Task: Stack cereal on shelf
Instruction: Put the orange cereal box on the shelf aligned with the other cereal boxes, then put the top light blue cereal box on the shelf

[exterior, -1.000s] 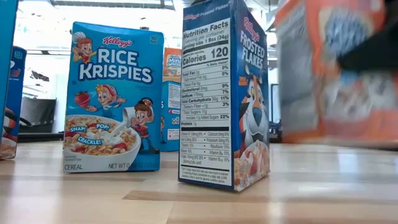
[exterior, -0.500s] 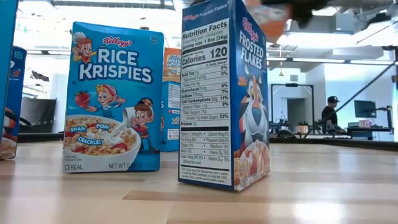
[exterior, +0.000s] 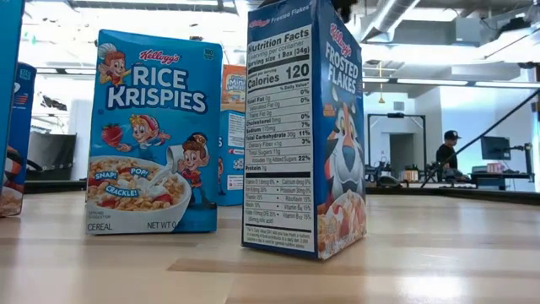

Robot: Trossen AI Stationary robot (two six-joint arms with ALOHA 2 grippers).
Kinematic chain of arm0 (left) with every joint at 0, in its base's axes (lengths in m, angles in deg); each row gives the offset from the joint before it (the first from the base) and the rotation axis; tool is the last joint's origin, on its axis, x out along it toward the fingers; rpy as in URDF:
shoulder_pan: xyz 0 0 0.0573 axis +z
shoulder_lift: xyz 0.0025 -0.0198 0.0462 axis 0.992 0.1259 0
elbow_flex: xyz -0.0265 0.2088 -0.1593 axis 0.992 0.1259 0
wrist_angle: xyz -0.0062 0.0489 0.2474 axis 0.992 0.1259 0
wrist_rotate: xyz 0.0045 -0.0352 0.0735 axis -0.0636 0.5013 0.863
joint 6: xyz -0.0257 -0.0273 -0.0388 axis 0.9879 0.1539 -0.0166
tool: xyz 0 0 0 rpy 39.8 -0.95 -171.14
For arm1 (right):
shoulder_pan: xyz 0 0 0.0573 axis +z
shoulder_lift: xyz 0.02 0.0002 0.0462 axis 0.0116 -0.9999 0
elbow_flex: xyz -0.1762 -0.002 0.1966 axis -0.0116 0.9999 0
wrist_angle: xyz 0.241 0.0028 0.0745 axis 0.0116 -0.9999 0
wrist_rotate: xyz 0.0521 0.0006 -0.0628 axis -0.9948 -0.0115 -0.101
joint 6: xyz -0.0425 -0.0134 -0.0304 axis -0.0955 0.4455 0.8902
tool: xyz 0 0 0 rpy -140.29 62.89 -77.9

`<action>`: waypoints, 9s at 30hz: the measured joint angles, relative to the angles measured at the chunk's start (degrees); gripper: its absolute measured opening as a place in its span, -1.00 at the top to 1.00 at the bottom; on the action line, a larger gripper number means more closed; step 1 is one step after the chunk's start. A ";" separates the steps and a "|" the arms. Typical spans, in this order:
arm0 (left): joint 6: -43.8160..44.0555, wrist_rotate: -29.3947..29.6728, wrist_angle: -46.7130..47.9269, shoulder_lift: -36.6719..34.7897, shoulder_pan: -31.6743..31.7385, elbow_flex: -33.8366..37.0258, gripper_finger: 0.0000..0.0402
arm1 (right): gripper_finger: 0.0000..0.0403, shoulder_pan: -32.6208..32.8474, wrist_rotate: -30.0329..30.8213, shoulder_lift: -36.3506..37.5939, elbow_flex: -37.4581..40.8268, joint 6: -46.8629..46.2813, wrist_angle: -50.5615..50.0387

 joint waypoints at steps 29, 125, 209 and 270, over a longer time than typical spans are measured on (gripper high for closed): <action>-1.50 16.21 -16.85 -13.18 0.05 20.41 -0.14 | 0.17 -14.44 -30.53 -37.18 -27.34 11.02 -2.23; -1.88 19.00 -16.12 -13.32 0.05 20.36 -0.14 | -0.27 -16.63 -24.44 -37.04 -27.36 12.60 -12.84; 18.98 -4.88 11.37 -17.28 -11.78 20.36 -0.14 | -0.81 15.90 -3.27 -31.13 -1.75 -31.16 -5.52; 17.66 0.88 12.84 -17.23 -11.78 20.38 -0.14 | -0.76 16.76 16.32 -33.12 -0.79 -18.92 6.25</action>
